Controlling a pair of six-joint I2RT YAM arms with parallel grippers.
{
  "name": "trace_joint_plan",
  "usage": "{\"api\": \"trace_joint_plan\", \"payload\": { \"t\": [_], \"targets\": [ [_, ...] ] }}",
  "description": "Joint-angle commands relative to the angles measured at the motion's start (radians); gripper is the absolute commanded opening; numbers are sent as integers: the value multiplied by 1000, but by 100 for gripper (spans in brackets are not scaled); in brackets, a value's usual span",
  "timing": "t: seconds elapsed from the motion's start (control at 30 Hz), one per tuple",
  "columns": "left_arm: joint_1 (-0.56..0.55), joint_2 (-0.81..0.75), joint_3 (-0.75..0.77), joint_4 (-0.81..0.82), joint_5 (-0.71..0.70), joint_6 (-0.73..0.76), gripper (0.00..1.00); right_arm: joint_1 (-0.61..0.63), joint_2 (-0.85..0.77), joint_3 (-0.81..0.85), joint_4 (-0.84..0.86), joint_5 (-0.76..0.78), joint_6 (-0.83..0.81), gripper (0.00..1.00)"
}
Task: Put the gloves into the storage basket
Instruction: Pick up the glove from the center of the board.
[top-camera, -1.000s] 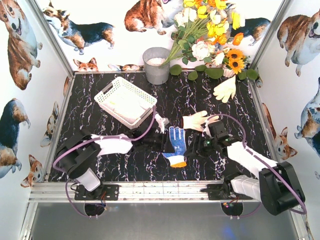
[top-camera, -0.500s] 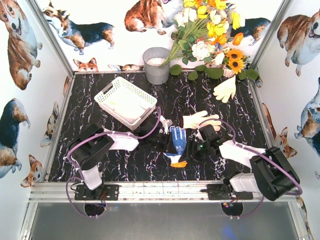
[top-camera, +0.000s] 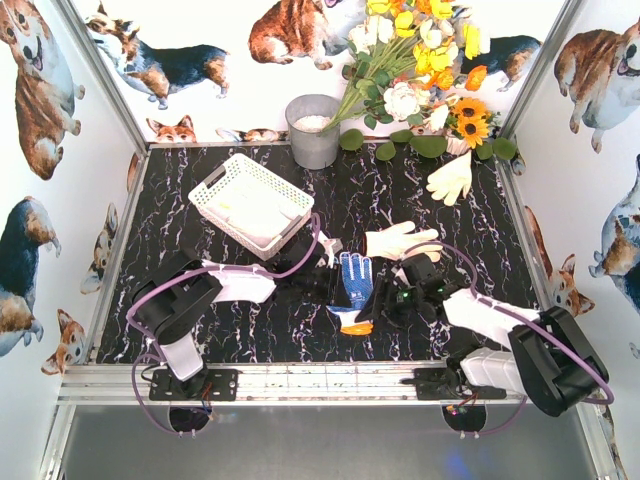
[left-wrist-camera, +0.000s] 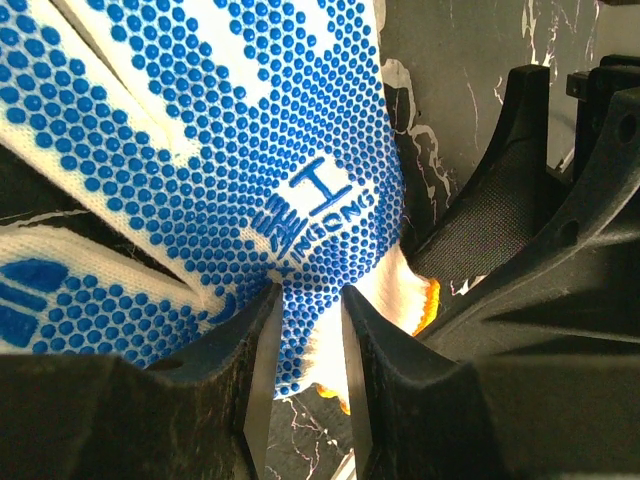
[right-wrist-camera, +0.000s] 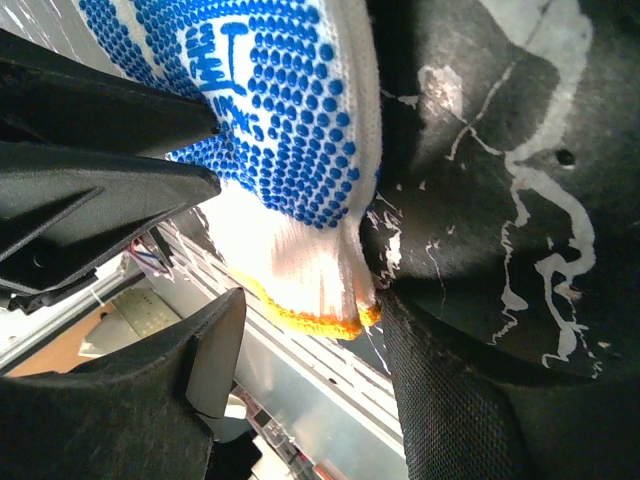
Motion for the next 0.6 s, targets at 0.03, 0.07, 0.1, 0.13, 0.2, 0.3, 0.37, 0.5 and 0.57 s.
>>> {"api": "trace_joint_plan", "payload": {
  "t": [0.03, 0.07, 0.1, 0.13, 0.2, 0.3, 0.37, 0.5, 0.57],
  "targets": [
    [2, -18, -4, -56, -54, 15, 26, 4, -39, -53, -20, 91, 37, 59],
    [2, -18, -3, -56, -54, 15, 26, 4, -42, -60, -14, 91, 45, 58],
    [2, -18, -3, -56, -55, 14, 25, 5, -42, -67, -2, 89, 54, 57],
    [2, -18, -3, -56, -55, 15, 25, 6, -39, -75, 14, 85, 63, 56],
    [2, -18, -3, -56, -55, 15, 25, 11, -28, -82, 40, 80, 78, 55],
    [2, -18, -4, -56, -55, 15, 25, 19, -5, -84, 60, 80, 86, 53],
    [2, -20, -6, -56, -57, 15, 25, 22, 9, -86, 72, 80, 89, 52],
    [2, -25, -7, -59, -60, 16, 25, 23, 16, -89, 80, 83, 96, 41],
    [2, -30, -9, -59, -61, 18, 26, 23, 5, -85, 78, 86, 101, 31]
  ]
}}
